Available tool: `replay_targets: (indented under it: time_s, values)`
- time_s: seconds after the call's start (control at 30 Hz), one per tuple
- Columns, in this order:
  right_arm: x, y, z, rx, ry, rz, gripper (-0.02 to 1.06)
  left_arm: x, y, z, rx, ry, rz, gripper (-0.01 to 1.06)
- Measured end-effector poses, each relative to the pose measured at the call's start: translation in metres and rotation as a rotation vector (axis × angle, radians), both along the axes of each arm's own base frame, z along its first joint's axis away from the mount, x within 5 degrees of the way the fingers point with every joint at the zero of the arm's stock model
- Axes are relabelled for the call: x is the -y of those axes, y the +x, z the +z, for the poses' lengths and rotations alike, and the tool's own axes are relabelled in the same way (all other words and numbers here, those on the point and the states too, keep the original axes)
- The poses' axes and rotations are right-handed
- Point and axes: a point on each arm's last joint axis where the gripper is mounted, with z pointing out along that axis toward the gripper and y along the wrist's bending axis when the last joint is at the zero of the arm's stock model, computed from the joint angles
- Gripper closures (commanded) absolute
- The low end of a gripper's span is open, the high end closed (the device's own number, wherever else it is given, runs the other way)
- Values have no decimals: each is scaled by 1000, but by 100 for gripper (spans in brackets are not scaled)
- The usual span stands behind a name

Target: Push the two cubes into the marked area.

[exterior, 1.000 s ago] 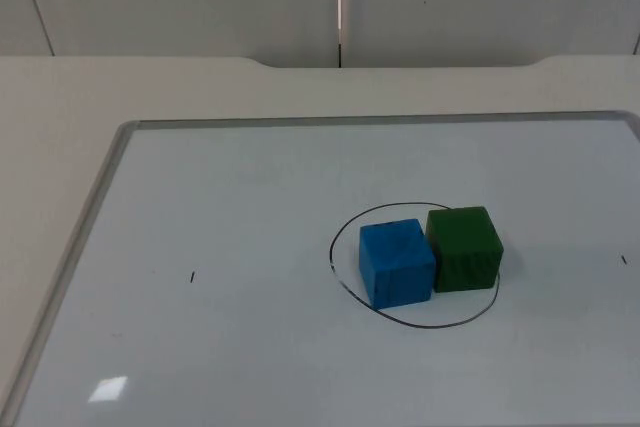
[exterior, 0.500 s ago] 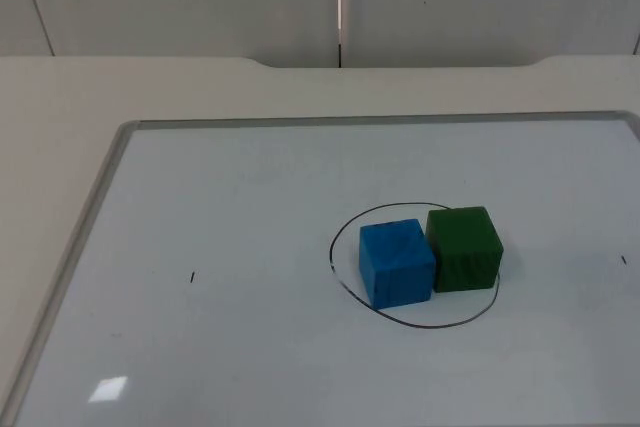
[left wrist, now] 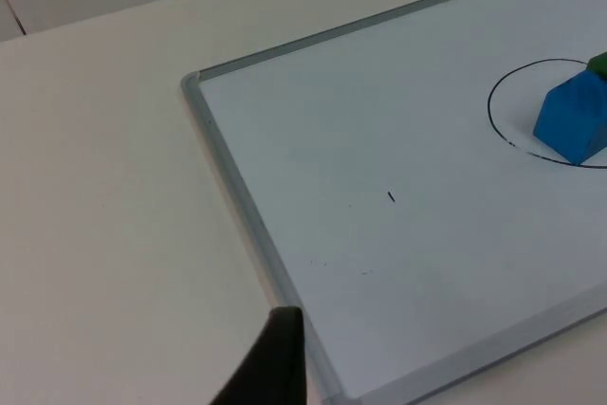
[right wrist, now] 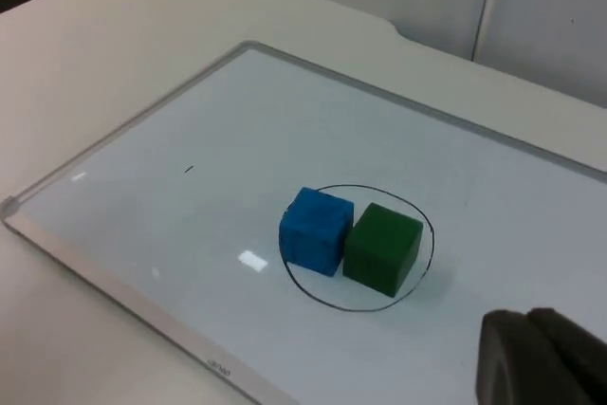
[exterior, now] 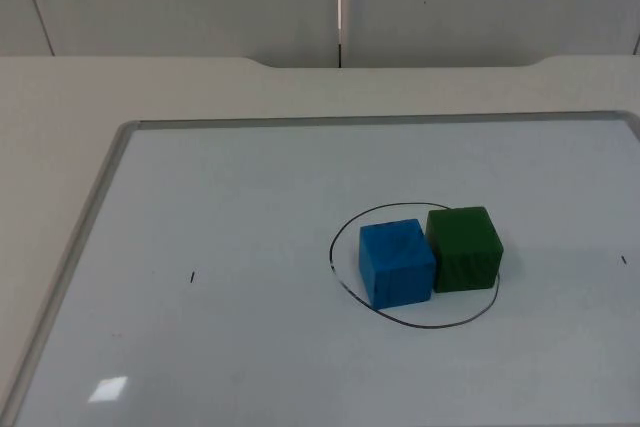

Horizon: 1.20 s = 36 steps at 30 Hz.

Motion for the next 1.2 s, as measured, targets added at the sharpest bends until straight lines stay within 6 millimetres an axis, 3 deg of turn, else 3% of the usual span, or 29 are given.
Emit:
replay_targets:
  time_s: [0.4, 0.67, 0.9, 1.0, 1.1, 1.2]
  values:
    - [23, -41, -15, -7, 24, -82, 104, 0, 0, 0, 0, 0, 0, 10]
    - [28, -38, -29, -86, -14, -146, 104, 0, 0, 0, 0, 0, 0, 10]
    - [27, -38, -29, -87, -7, -150, 104, 0, 0, 0, 0, 0, 0, 10]
    - [27, -38, -29, -88, -6, -150, 104, 0, 0, 0, 0, 0, 0, 0]
    - [28, -38, -29, -87, -7, -151, 104, 0, 0, 0, 0, 0, 0, 0]
    - [28, -38, -29, -87, -7, -151, 97, 0, 0, 0, 0, 0, 0, 0]
